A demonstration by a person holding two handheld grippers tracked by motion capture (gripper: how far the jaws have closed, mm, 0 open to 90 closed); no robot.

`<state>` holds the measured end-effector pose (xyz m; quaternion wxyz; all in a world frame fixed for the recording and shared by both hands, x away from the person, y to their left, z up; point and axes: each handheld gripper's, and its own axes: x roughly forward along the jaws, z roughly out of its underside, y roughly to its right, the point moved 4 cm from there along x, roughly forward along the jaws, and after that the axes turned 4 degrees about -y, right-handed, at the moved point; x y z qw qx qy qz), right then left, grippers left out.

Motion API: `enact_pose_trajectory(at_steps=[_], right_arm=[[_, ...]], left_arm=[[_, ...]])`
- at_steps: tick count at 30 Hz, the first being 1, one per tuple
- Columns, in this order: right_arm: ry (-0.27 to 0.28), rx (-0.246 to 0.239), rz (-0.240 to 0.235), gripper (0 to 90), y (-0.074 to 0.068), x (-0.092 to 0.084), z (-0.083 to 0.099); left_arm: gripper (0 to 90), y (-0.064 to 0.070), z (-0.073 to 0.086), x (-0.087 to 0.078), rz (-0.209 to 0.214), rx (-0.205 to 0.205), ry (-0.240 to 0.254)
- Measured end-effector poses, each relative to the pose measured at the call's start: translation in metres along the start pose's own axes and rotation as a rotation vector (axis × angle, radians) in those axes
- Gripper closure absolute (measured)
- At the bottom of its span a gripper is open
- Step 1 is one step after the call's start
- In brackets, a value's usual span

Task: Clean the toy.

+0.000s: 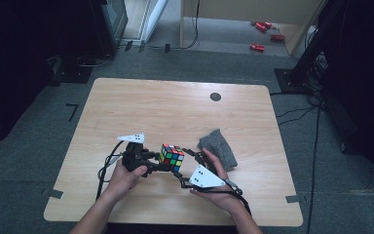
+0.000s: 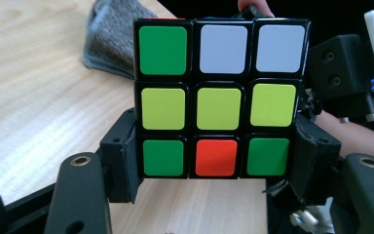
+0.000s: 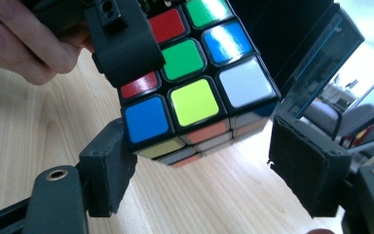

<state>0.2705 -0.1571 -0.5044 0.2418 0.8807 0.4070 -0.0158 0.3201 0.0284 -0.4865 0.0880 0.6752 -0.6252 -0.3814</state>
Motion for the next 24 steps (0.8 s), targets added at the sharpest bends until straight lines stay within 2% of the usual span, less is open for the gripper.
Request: enact_pose_trajectory(at_steps=[3, 4, 7, 9, 11, 20, 24], right_arm=[[0.003, -0.033, 0.005, 27.3, -0.0017, 0.0012, -0.0005], [0.005, -0.043, 0.001, 27.5, -0.0028, 0.0017, -0.0006], [-0.009, -0.064, -0.003, 28.4, -0.0037, 0.0019, 0.0004], [-0.020, -0.073, -0.002, 32.3, -0.0034, 0.0015, 0.0015], [-0.024, -0.082, 0.004, 34.1, -0.0021, 0.0006, 0.0025], [-0.025, -0.018, -0.019, 34.3, -0.0002, -0.0019, 0.0014], [-0.034, 0.047, -0.023, 34.3, 0.0029, -0.0026, 0.0026]], left_arm=[[34.5, -0.0012, 0.0009, 0.0023, 0.054, -0.038, -0.015], [34.4, -0.0014, 0.0015, 0.0030, 0.059, -0.036, -0.022], [34.3, -0.0019, 0.0019, 0.0042, 0.045, -0.034, -0.023], [34.1, -0.0020, 0.0010, 0.0027, 0.033, -0.024, -0.002], [33.7, -0.0014, -0.0001, 0.0010, 0.039, -0.020, 0.017], [30.8, 0.0023, -0.0013, 0.0007, 0.011, 0.040, 0.048], [28.6, 0.0053, -0.0029, -0.0031, -0.051, 0.101, 0.093]])
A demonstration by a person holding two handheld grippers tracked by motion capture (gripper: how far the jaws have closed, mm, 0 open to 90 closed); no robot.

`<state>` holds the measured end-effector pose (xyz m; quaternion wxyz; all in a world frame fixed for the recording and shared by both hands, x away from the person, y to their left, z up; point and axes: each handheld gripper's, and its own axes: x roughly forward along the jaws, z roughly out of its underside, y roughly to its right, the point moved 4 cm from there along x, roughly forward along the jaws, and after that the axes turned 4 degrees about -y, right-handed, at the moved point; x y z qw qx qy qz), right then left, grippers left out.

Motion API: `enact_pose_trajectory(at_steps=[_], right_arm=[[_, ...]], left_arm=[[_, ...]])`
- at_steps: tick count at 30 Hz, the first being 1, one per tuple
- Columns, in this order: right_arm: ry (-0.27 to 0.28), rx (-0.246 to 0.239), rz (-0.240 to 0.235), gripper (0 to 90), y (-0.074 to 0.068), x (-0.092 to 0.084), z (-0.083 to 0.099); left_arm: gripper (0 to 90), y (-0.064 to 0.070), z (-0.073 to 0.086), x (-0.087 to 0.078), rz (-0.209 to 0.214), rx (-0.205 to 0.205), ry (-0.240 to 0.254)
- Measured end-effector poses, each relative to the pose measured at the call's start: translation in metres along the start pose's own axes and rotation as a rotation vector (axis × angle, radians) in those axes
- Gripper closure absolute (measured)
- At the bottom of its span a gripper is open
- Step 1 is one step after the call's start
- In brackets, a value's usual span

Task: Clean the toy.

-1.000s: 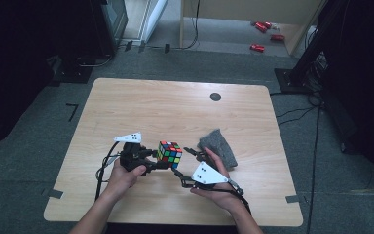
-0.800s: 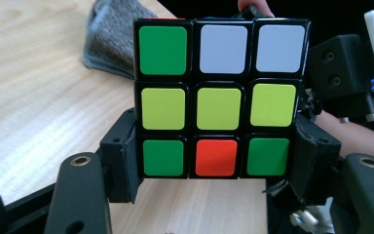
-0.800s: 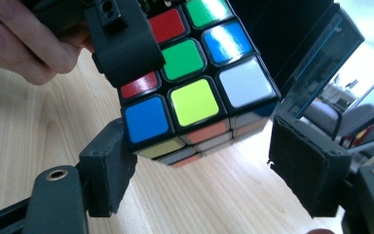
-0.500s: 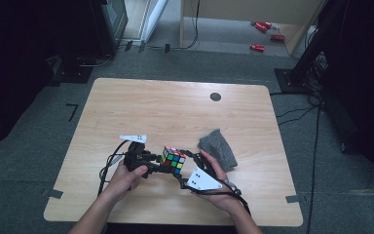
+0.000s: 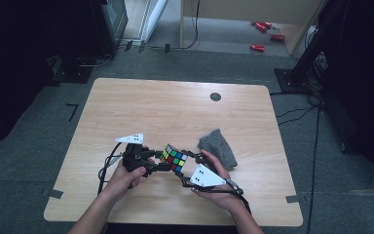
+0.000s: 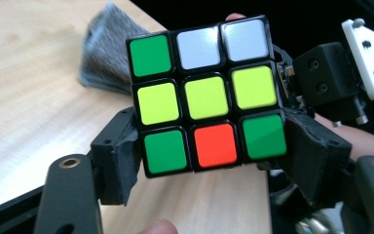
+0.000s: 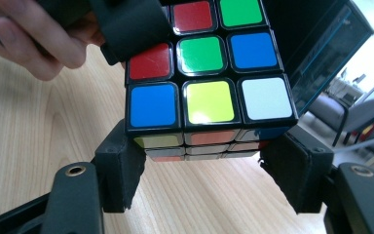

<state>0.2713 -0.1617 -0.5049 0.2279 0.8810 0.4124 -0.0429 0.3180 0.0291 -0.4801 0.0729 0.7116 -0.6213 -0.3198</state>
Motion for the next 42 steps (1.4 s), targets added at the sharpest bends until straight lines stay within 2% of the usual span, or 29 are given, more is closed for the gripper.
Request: enact_pose_trajectory(at_steps=[5, 9, 11, 13, 16, 18, 19, 21, 24, 27, 30, 32, 37, 42], right_arm=[[-0.038, 0.082, 0.020, 34.3, 0.010, -0.003, 0.005], [-0.051, 0.149, 0.041, 34.4, 0.021, -0.006, 0.009], [-0.051, 0.188, 0.051, 34.4, 0.026, -0.009, 0.008], [-0.054, 0.237, 0.059, 34.3, 0.031, -0.012, 0.008], [-0.056, 0.316, 0.055, 34.3, 0.035, -0.015, 0.005], [-0.057, 0.376, 0.045, 34.4, 0.037, -0.016, 0.003], [-0.060, 0.406, 0.041, 34.3, 0.037, -0.016, 0.002], [-0.070, 0.462, 0.031, 34.3, 0.037, -0.017, -0.001], [-0.087, 0.516, 0.024, 34.3, 0.035, -0.016, -0.005], [-0.105, 0.571, 0.018, 34.3, 0.030, -0.015, -0.009], [-0.113, 0.654, 0.019, 34.3, 0.026, -0.013, -0.014], [-0.123, 0.686, 0.012, 34.3, 0.023, -0.012, -0.016], [-0.160, 0.722, 0.005, 34.3, 0.015, -0.008, -0.021], [-0.193, 0.747, -0.010, 34.3, 0.009, -0.005, -0.021]], left_arm=[[28.2, 0.005, -0.003, -0.009, -0.126, 0.102, 0.081], [27.9, 0.006, -0.006, -0.016, -0.186, 0.137, 0.137], [27.4, 0.003, -0.005, -0.017, -0.241, 0.163, 0.140], [26.7, 0.000, -0.002, -0.015, -0.315, 0.212, 0.145], [23.5, -0.002, 0.003, -0.008, -0.465, 0.331, 0.132], [20.6, -0.001, 0.006, -0.001, -0.527, 0.395, 0.109], [20.2, -0.001, 0.007, 0.003, -0.545, 0.422, 0.093], [19.7, 0.001, 0.010, 0.010, -0.574, 0.468, 0.072], [19.5, 0.004, 0.013, 0.017, -0.587, 0.505, 0.054], [19.4, 0.007, 0.015, 0.023, -0.620, 0.562, 0.036], [19.0, 0.010, 0.017, 0.028, -0.645, 0.615, 0.020], [18.9, 0.013, 0.019, 0.032, -0.655, 0.643, 0.008], [17.6, 0.018, 0.021, 0.039, -0.661, 0.698, 0.000], [17.5, 0.021, 0.021, 0.040, -0.671, 0.729, 0.025]])
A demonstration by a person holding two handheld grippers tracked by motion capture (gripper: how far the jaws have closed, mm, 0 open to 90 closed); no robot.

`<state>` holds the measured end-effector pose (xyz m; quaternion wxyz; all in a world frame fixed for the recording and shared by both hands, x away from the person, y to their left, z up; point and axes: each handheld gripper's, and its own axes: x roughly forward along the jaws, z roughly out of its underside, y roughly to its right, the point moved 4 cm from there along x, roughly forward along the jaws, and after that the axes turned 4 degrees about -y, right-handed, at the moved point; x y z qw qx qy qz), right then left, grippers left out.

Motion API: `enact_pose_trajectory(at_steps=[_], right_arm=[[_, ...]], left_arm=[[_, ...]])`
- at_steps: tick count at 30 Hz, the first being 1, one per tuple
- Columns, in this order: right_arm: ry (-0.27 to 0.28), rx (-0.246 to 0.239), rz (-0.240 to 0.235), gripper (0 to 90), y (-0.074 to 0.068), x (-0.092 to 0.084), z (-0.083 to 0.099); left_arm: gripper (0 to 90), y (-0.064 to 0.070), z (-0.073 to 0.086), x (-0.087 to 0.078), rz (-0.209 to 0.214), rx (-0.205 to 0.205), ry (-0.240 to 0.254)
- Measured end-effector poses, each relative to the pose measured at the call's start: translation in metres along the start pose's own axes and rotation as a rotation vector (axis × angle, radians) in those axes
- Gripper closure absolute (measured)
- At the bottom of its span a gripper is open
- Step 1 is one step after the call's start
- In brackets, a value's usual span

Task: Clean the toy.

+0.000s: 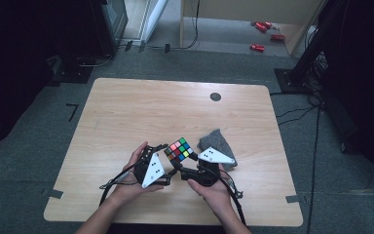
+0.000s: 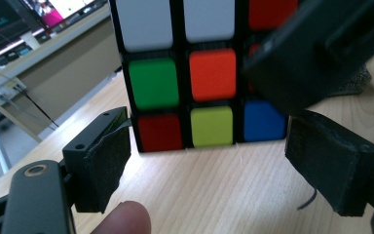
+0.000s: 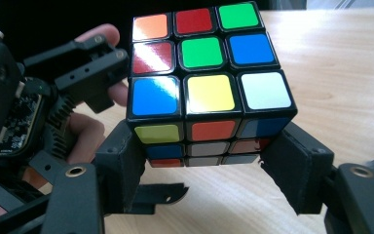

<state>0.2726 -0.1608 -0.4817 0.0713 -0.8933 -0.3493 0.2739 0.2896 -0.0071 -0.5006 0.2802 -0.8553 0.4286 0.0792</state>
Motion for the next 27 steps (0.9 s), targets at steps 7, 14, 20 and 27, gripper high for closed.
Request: enact_pose_trajectory(at_steps=[7, 14, 20, 27], right_arm=[[-0.039, 0.017, -0.011, 34.1, -0.005, 0.005, 0.004], [-0.041, 0.054, -0.042, 31.8, -0.004, 0.006, 0.003], [-0.002, 0.094, -0.095, 24.5, 0.001, 0.000, -0.004], [0.074, 0.114, -0.104, 22.5, 0.013, -0.015, -0.016]], left_arm=[[23.3, 0.002, 0.000, -0.001, -0.003, -0.011, 0.023], [27.4, -0.001, 0.003, -0.002, 0.012, -0.058, 0.024], [29.3, -0.006, 0.006, -0.002, 0.004, -0.098, 0.022], [33.3, -0.016, 0.011, -0.004, -0.013, -0.161, 0.020]])
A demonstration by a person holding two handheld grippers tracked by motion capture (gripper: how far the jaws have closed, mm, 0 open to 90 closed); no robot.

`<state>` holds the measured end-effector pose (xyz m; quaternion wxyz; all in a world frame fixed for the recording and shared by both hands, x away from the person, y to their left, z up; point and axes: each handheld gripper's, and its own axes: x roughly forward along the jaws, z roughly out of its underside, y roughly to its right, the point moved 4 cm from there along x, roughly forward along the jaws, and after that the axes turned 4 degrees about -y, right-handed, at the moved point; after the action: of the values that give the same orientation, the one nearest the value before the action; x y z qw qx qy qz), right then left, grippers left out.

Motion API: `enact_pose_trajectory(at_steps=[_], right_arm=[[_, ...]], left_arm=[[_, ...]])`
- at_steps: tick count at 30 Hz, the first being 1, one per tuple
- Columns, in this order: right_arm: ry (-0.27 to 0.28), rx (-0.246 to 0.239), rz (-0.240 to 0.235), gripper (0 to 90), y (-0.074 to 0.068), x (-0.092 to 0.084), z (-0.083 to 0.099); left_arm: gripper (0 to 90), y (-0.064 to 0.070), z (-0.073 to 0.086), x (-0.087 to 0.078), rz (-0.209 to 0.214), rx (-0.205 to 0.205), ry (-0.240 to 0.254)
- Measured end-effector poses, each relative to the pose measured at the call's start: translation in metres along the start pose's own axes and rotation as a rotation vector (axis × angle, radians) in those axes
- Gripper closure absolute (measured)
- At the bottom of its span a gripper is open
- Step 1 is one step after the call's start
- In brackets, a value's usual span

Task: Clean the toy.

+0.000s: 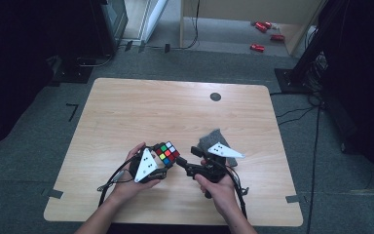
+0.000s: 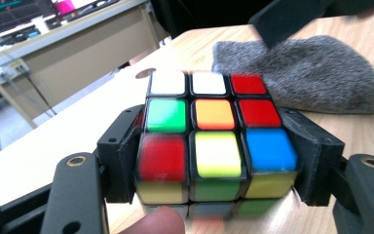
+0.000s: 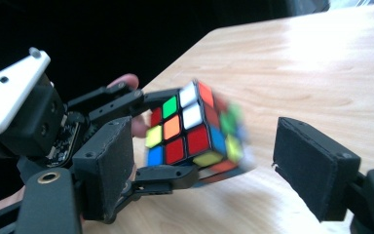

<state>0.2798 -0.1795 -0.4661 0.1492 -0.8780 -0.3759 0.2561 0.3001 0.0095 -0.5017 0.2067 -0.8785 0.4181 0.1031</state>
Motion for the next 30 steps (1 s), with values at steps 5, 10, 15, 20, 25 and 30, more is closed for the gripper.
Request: enact_pose_trajectory(at_steps=[5, 10, 15, 20, 25, 30], right_arm=[[0.031, -0.006, 0.029, 22.5, 0.009, -0.009, -0.008], [0.050, -0.027, 0.166, 23.4, 0.034, -0.024, -0.018], [-0.039, -0.098, 0.397, 23.0, 0.073, -0.030, -0.010], [-0.209, -0.092, 0.489, 23.6, 0.098, -0.016, 0.014], [-0.269, -0.104, 0.554, 38.3, 0.107, -0.011, 0.026], [-0.309, -0.122, 0.540, 60.8, 0.110, -0.011, 0.032]], left_arm=[[33.6, -0.004, 0.000, -0.001, -0.005, -0.029, 0.009], [33.7, -0.008, 0.000, -0.003, -0.012, -0.040, 0.010], [33.9, -0.011, 0.000, -0.005, -0.015, -0.054, 0.011], [34.0, -0.012, -0.001, -0.006, -0.010, -0.066, 0.019], [34.0, -0.012, -0.003, -0.008, 0.001, -0.075, 0.030], [34.0, -0.012, -0.003, -0.008, 0.010, -0.079, 0.032]])
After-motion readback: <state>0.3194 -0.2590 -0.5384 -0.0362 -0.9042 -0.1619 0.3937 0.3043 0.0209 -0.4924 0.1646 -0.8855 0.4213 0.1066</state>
